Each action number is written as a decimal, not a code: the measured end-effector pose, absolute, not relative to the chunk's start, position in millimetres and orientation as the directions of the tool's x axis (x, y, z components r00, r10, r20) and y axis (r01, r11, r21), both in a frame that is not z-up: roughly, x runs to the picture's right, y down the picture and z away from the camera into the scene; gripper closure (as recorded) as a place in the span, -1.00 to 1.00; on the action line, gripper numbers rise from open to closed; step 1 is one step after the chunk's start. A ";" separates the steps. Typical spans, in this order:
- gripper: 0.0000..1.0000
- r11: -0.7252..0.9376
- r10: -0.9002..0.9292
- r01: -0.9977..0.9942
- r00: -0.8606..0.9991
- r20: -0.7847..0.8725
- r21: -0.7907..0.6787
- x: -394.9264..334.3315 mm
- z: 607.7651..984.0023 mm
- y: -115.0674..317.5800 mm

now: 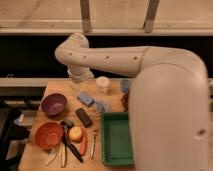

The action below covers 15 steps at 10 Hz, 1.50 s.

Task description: Place sponge in metal cup

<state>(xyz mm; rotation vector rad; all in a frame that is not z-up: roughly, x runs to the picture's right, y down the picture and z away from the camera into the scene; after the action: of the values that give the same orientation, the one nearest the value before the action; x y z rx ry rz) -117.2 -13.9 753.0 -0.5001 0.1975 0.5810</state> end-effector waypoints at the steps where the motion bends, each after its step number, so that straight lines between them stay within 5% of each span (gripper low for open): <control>1: -0.60 0.740 0.412 -0.532 0.843 -0.347 -0.413 -128.6 767.5 -3.3; 4: -0.60 0.764 0.261 -0.453 0.868 -0.423 -0.459 -143.9 800.2 25.3; 15: -0.60 0.729 0.311 -0.526 0.825 -0.472 -0.438 -138.7 834.7 24.2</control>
<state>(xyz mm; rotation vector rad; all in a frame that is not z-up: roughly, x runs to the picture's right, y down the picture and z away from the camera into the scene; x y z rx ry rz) -138.7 24.2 834.7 -0.5928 0.3844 0.4734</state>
